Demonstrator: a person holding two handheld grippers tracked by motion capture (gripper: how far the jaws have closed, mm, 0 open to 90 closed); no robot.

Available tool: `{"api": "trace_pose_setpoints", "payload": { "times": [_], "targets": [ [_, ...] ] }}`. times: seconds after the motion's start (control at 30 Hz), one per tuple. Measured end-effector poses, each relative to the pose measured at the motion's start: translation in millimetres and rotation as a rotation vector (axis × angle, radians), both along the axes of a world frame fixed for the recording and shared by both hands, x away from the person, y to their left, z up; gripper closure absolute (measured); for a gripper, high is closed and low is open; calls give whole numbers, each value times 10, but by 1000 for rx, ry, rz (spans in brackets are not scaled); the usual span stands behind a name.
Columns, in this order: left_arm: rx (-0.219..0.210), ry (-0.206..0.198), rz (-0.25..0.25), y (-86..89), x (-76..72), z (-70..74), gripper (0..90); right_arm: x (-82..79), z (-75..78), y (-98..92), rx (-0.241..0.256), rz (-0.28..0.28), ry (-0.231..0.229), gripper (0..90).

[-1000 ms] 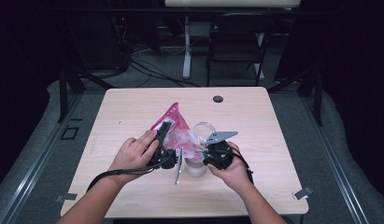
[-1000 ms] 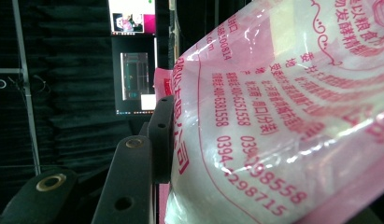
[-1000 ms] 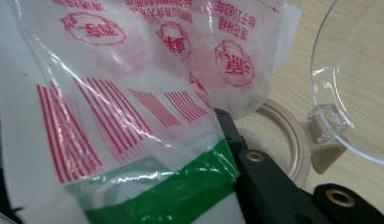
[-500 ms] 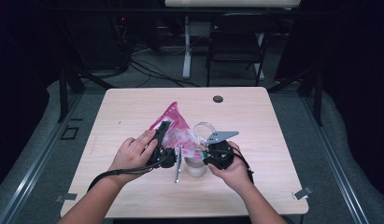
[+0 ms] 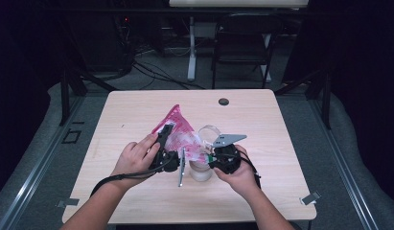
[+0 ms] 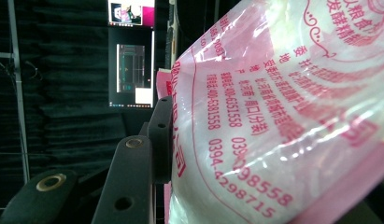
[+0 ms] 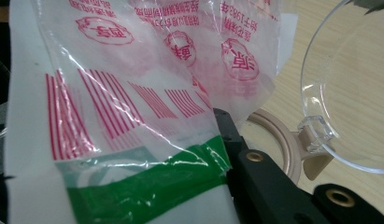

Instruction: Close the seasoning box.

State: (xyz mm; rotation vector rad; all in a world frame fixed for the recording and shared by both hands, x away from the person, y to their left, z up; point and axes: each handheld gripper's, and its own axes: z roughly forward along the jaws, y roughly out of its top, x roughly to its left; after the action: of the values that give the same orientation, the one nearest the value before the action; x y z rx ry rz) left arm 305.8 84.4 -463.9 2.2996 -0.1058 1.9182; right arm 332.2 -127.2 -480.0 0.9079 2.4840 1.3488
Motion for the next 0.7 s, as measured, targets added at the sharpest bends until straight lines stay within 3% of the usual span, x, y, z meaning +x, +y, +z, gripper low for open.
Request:
{"api": "trace_pose_setpoints", "payload": {
  "times": [0.37, 0.7],
  "targets": [
    [3, 16, 16, 33, 3, -38, 607, -13, 24, 3, 2, 4, -9, 900],
    [-23, 29, 23, 77, 3, -95, 608, -22, 18, 27, 3, 8, -11, 900]
  ]
}}
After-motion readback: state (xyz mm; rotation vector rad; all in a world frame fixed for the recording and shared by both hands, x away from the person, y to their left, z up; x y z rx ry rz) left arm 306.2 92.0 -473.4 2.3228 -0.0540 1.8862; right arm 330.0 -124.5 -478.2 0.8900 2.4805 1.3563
